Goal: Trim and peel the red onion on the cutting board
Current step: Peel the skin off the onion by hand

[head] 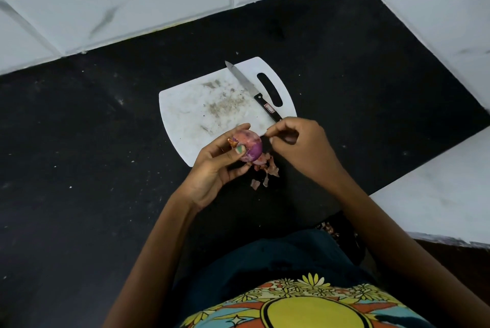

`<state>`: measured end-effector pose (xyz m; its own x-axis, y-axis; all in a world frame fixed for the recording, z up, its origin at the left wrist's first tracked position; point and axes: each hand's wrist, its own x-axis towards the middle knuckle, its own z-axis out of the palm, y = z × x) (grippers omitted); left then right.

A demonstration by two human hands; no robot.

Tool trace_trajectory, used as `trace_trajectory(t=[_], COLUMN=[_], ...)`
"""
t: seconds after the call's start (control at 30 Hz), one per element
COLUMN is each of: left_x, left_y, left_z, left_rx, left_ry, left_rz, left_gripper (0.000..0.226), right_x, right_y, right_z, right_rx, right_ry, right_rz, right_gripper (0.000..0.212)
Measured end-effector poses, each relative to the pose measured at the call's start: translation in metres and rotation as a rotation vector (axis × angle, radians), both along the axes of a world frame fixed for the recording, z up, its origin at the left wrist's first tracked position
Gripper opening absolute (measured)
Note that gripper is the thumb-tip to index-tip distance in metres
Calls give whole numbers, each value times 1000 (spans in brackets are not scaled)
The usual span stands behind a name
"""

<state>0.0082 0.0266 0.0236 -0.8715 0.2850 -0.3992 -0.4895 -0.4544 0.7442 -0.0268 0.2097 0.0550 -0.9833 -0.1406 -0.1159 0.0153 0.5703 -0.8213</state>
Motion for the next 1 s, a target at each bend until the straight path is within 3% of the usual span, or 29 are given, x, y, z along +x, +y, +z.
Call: trace_trajectory(t=[0.2,0.57,0.7,0.8,1.0], left_x=[0,0,-3,-4,-5], left_y=[3,6,5,3,4], left_z=[3,6,6,8,9], left_rx=[-35,-83,-87,-77,-74], left_ry=[34,102,96,99,100], left_rz=[-9,-27,1,8,23], left_gripper=[49,51,49,46,45], right_x=[7,-2,4,7,4], right_y=[-8,-7,-6,-8,-12], right_z=[17,14,20,18,8], right_rx=[-192,-122,-240,-235,-284], right_ry=[-81,27,-71,-34,-19], right_rz=[177,88,153,192,36], right_gripper=[22,8,17,26,10])
